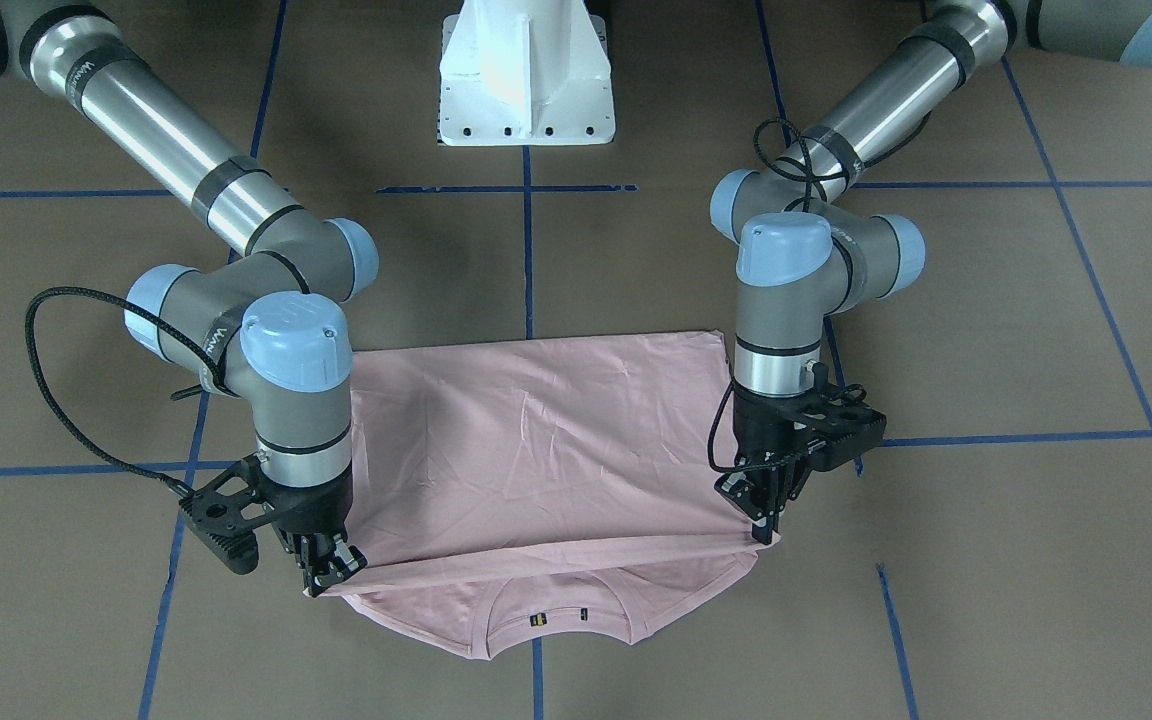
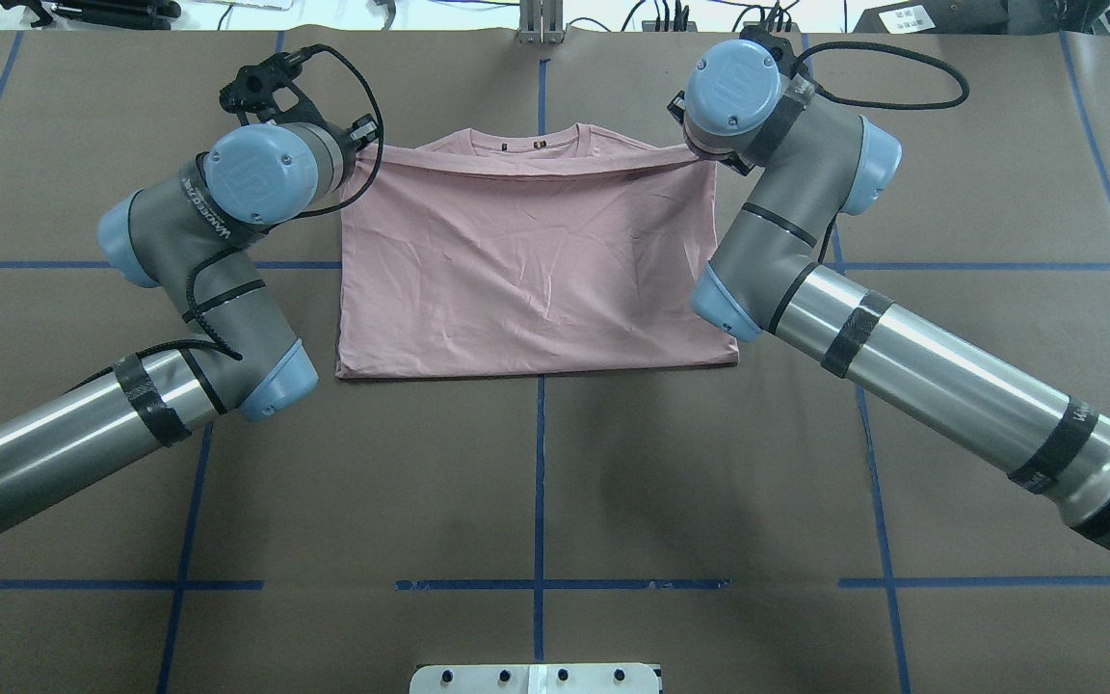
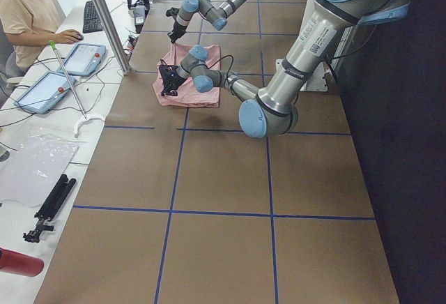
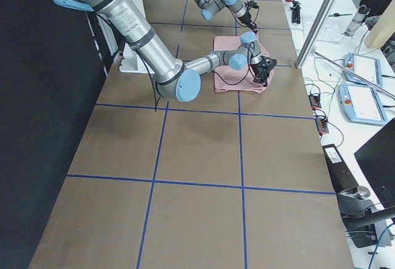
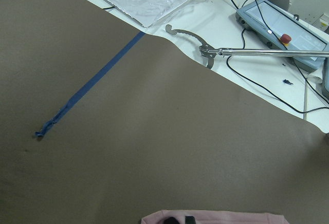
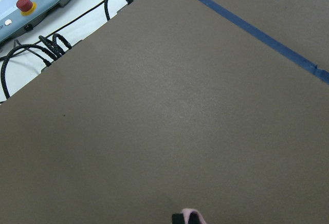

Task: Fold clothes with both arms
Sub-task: 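Lift the hem with both grippers and fold it toward the collar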

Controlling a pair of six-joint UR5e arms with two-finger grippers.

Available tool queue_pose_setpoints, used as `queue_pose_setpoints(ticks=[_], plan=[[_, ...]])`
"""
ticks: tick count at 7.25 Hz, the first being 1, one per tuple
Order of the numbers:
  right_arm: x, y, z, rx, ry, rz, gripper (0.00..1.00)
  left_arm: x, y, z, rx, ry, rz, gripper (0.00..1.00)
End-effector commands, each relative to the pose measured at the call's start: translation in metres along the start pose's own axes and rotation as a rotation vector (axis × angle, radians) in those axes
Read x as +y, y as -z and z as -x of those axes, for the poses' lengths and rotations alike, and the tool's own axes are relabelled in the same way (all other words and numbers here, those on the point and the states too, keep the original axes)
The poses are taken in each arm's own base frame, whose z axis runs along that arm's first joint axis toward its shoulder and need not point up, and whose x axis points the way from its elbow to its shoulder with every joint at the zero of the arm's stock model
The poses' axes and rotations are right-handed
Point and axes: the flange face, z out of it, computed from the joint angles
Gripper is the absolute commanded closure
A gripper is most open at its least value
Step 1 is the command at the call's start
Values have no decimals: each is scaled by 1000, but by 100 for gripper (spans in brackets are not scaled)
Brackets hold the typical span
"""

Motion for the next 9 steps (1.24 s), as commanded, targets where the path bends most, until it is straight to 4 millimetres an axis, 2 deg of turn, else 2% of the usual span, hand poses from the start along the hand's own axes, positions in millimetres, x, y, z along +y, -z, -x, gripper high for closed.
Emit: queue_pose_setpoints(ticks=[1,3,4,5,6,7,8,9], plan=[[3,-5,4,-5,-1,5,84,11,-16,15,64,6,19,83],[12,-5,8,-4,2,11,70,12,-22,25,51,4,20,79],[13,2,15,-19,-1,14,42,13,-21,35,60,4,52,76],[12,20,16,-61,-11,22,0,17,-8,34,107,9,113,71],[18,42,-17,-105,-1,73,0,14,22,25,175,17,136,59],[22,79,-69,-140,13,189,0,16,35,29,190,15,181,52],[45,76,-125,-105,23,237,0,18,35,33,188,11,201,53],[71,96,-159,-178,38,308,0,18,35,33,188,16,201,53]])
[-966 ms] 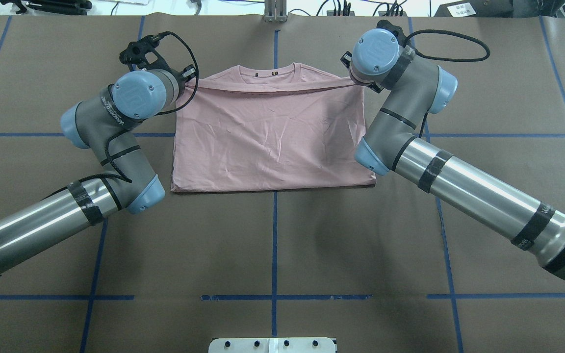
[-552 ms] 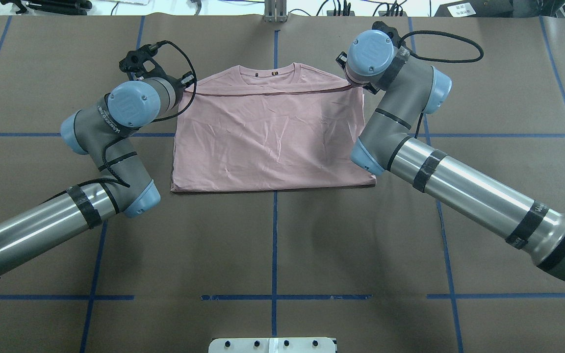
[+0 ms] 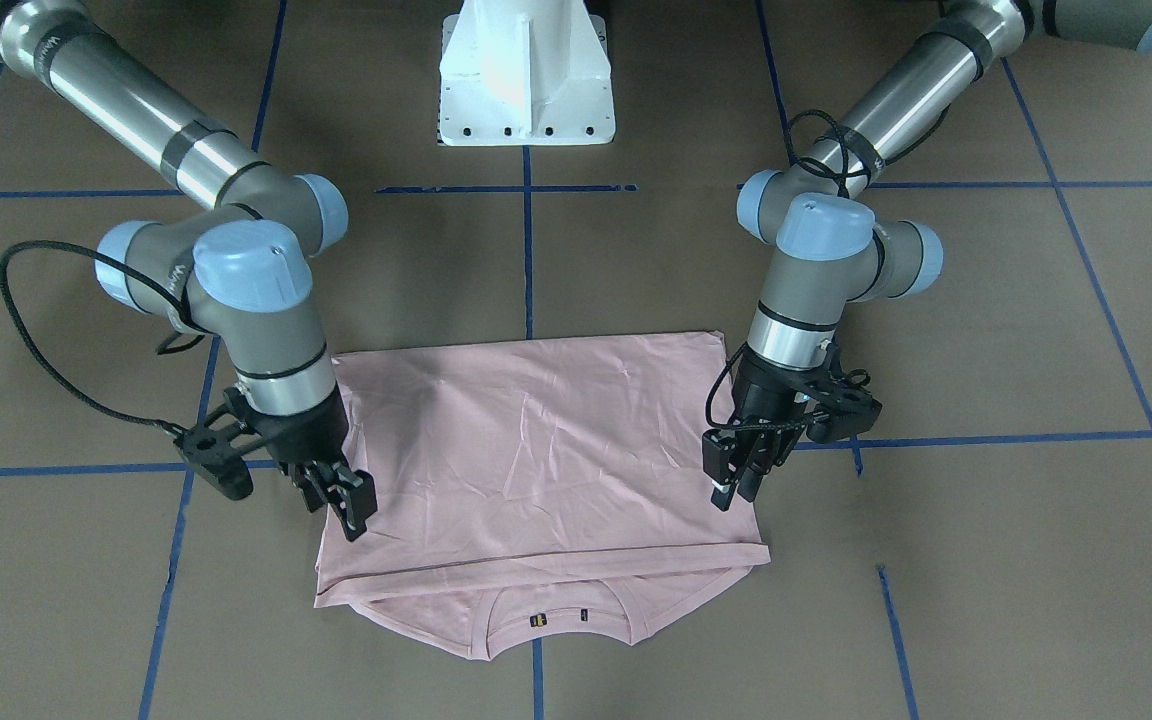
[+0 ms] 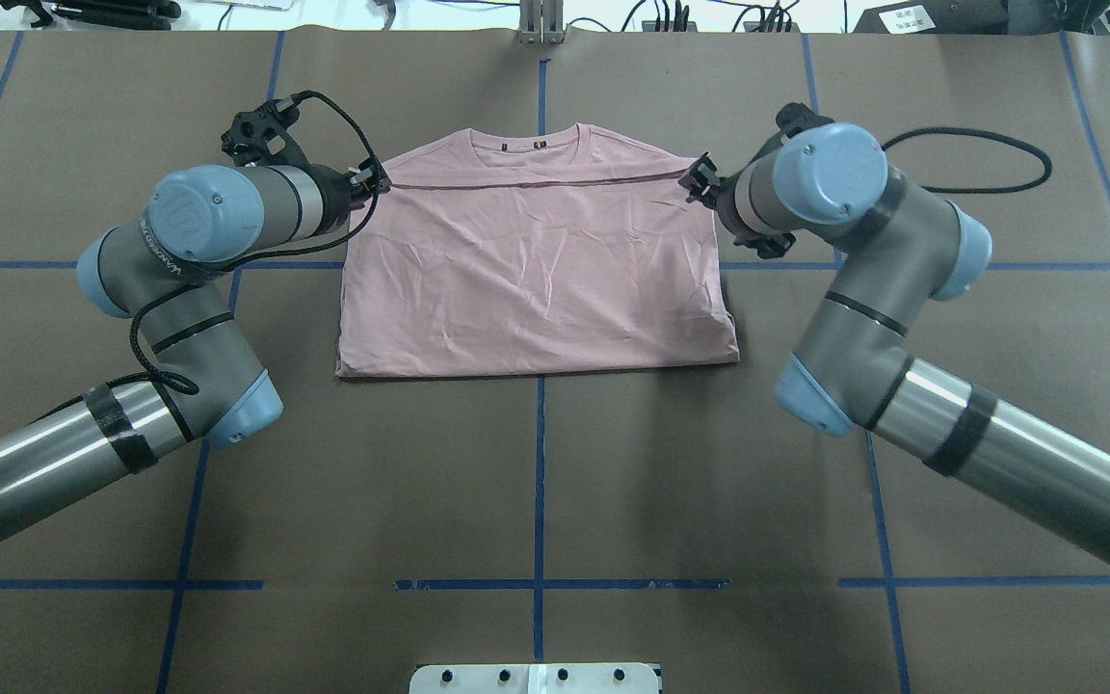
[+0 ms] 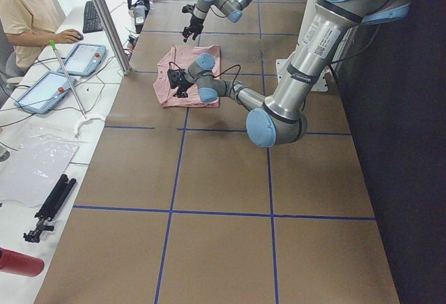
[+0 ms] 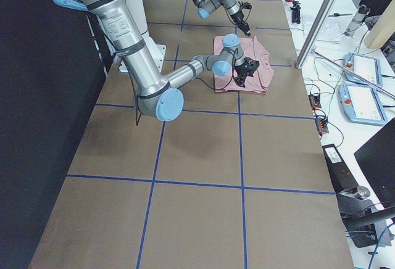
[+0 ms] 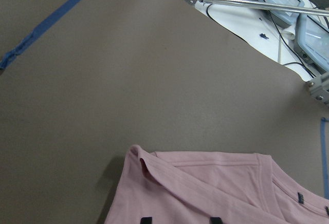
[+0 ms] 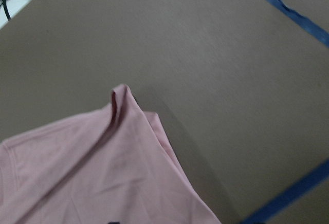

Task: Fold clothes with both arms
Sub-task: 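Release the hem and move the right gripper to the folded shirt's near corner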

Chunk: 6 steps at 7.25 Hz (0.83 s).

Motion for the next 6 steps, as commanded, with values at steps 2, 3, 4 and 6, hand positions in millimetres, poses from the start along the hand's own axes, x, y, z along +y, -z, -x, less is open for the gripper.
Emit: queue_pose_setpoints(ticks=[2,3,4,6], plan=[[49,48,-66,-32,-56,142,0,2,3,-2,9,9,14,53],[62,36,-91,18,-55,133,0,4,3,-3,10,10,15,53],[70,26,-95,35,-46,121,6,2,2,1,4,9,13,53],[73,22,-91,36,-57,122,10,2,2,-2,7,12,12,53]])
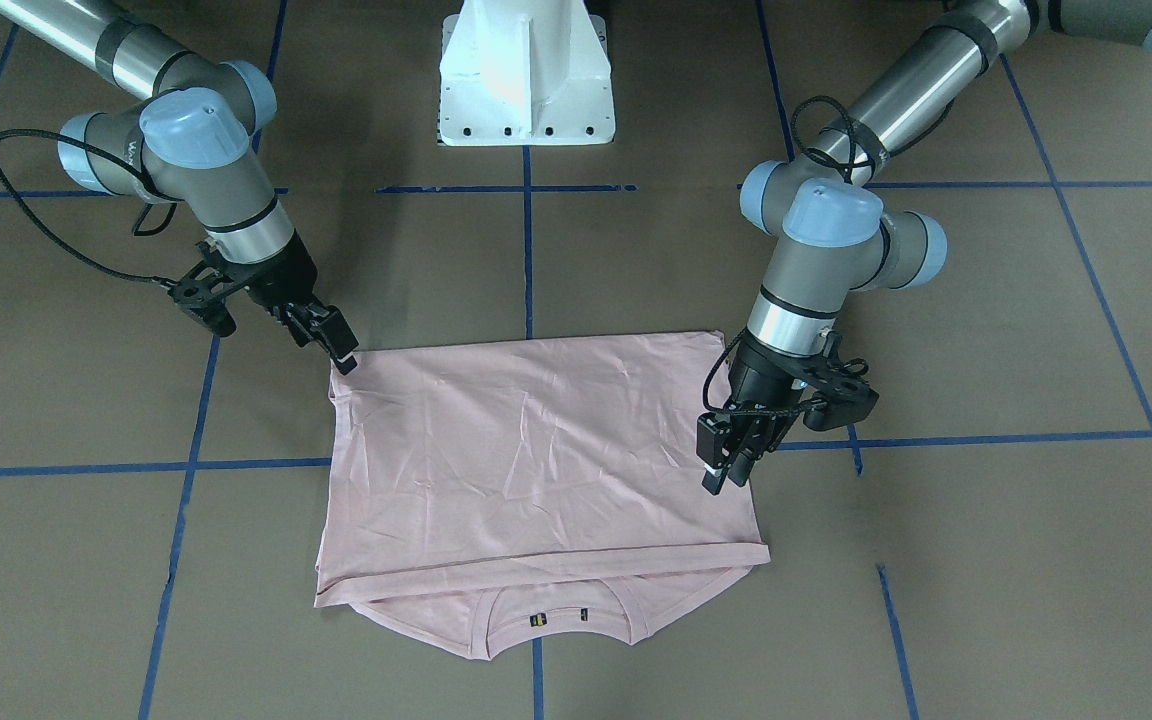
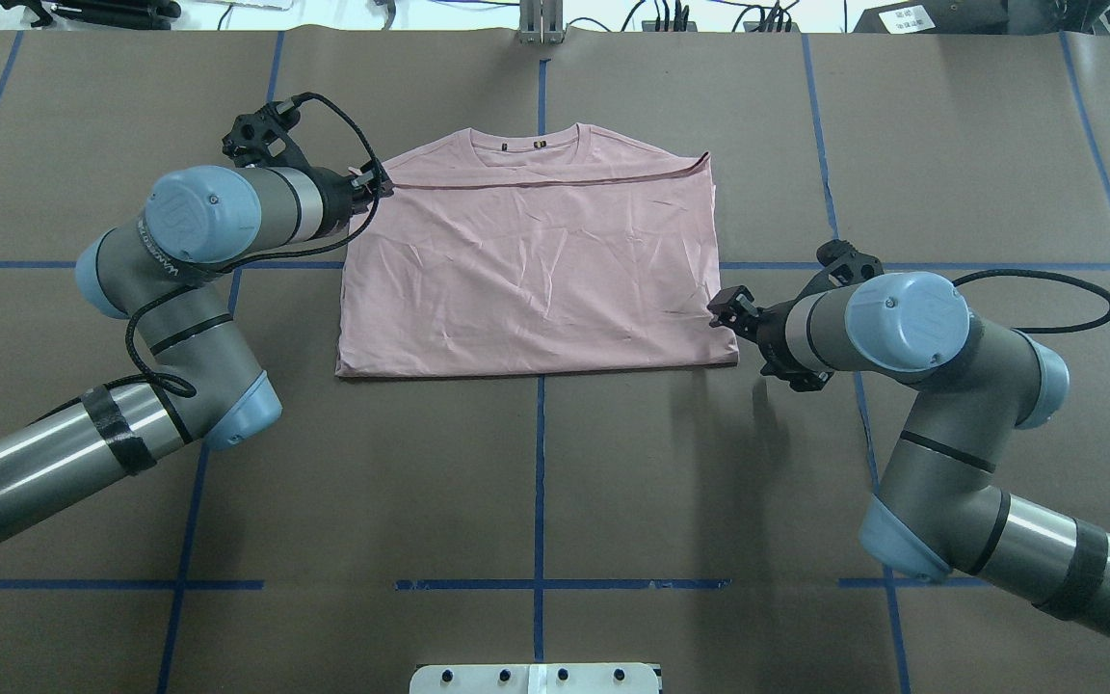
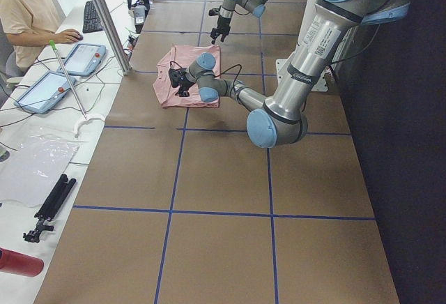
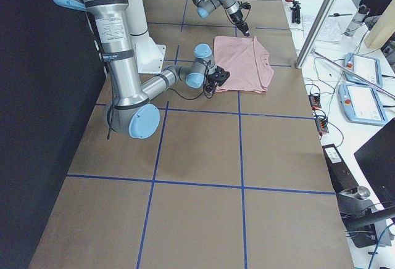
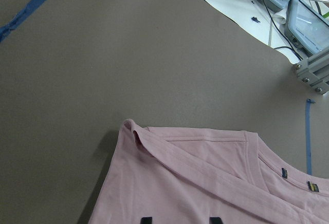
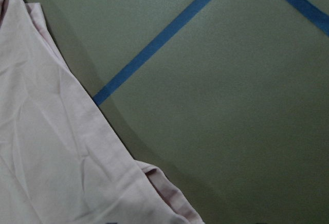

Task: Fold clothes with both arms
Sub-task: 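Release the hem and move the right gripper to the folded shirt's near corner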

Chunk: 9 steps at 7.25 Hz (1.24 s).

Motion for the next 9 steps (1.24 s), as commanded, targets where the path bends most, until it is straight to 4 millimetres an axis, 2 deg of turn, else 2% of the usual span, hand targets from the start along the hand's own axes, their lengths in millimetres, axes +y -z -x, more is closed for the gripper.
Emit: queue_pose_setpoints(ticks=[1,2,3,4,5,6,7,9], plan=[[5,-9,8,4,-7,-3,12,0,0,0,1,1,-2,53],[6,-16,10,21,-11,-9,13,-1,-1,3,-5,0,-3,53],[5,-16,11,20,-10,-11,19,-1,-1,3,-5,0,-3,53],[8,-15,17,16,-11,-9,29,-1,-2,5,-8,-2,-4,53],[8,-14,18,36,-14,-17,52,-1,-2,5,-8,-2,-4,53],[10,-13,20,35,-33,-15,82,-1,-2,6,-9,0,-4,53],[10,-10,21,31,-52,-14,100,-1,-2,4,-6,-2,-4,53],[9,-1,20,22,-54,-6,100,-1,-1,3,-5,-2,-4,53]])
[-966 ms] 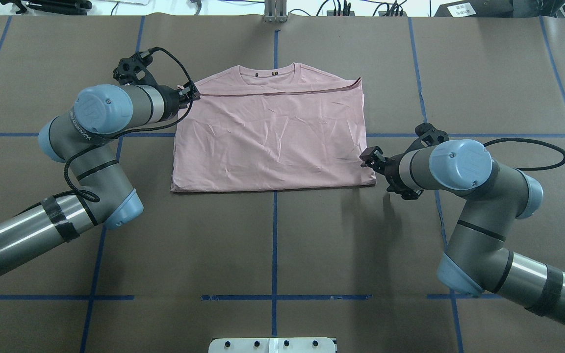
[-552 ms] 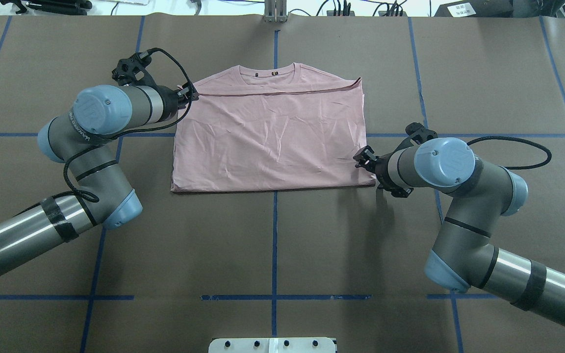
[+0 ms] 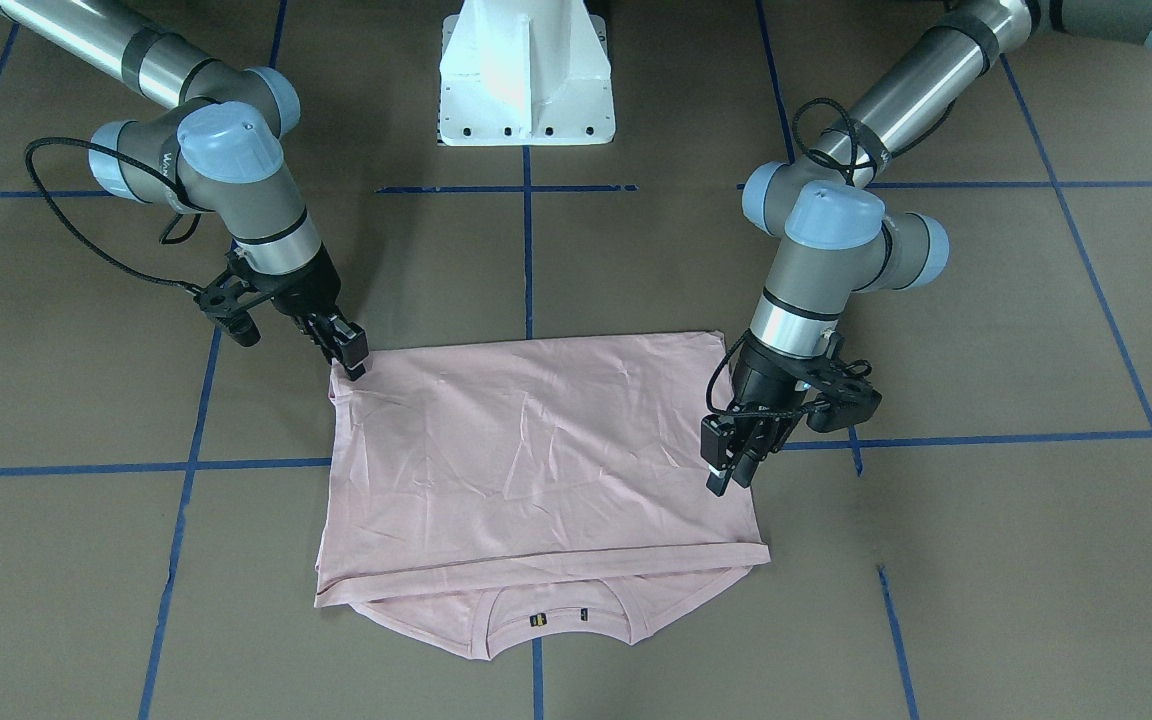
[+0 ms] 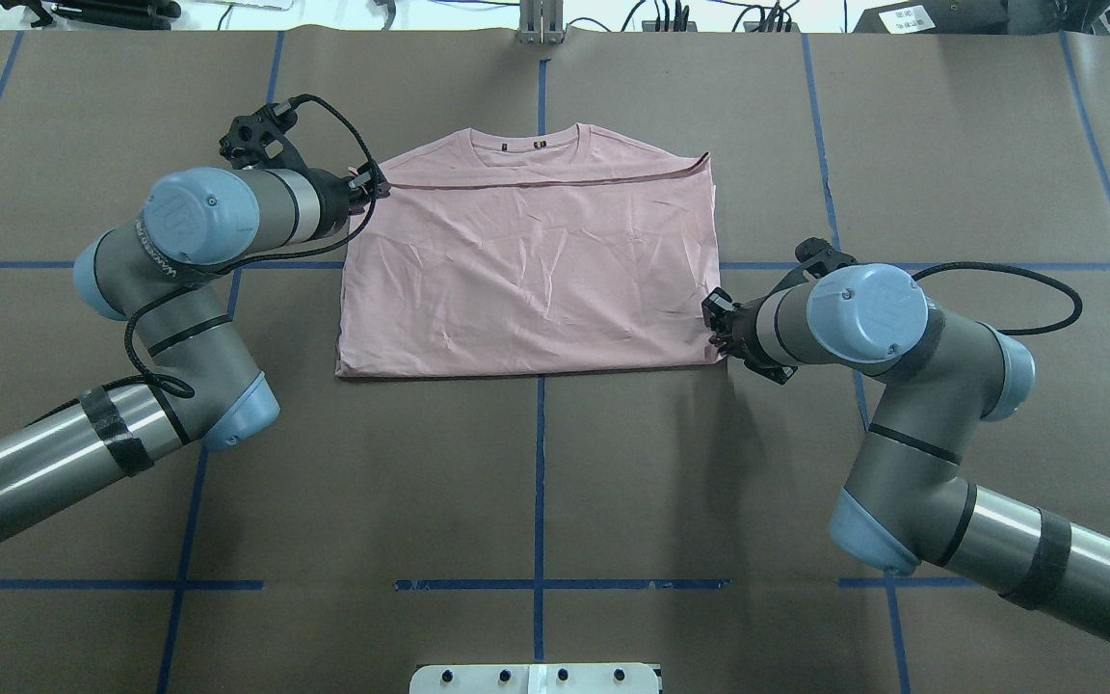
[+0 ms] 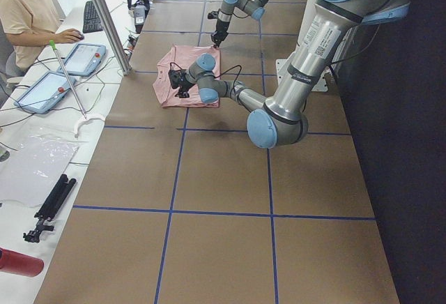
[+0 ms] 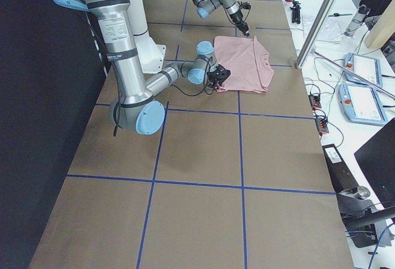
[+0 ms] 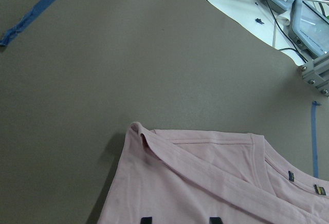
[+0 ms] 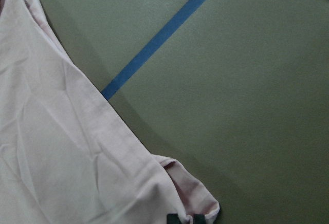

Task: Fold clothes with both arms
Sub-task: 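Release the hem and move the right gripper to the folded shirt's near corner, then drag the shirt corner with the right gripper away from the left arm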

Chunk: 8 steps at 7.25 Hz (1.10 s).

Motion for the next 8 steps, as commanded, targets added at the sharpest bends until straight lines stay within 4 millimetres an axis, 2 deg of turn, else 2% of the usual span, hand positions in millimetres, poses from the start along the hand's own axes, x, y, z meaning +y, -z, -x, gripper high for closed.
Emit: queue_pose_setpoints(ticks=[1,2,3,4,5,6,7,8], plan=[[3,25,-1,-28,-5,22,100,0,1,-2,4,5,0,53],[11,49,-1,-27,-44,52,100,0,1,-2,2,14,-1,53],[31,98,-35,34,-30,81,100,0,1,0,-1,17,-3,53],[59,153,-62,45,9,137,100,1,7,-8,19,41,-6,52],[82,173,-96,115,46,189,100,1,16,-20,47,76,-3,52],[104,195,-117,168,78,306,100,4,27,-32,80,88,3,50],[134,188,-145,269,121,399,100,7,30,-37,91,87,9,49],[153,184,-165,318,164,432,100,6,36,-42,132,86,11,50]])
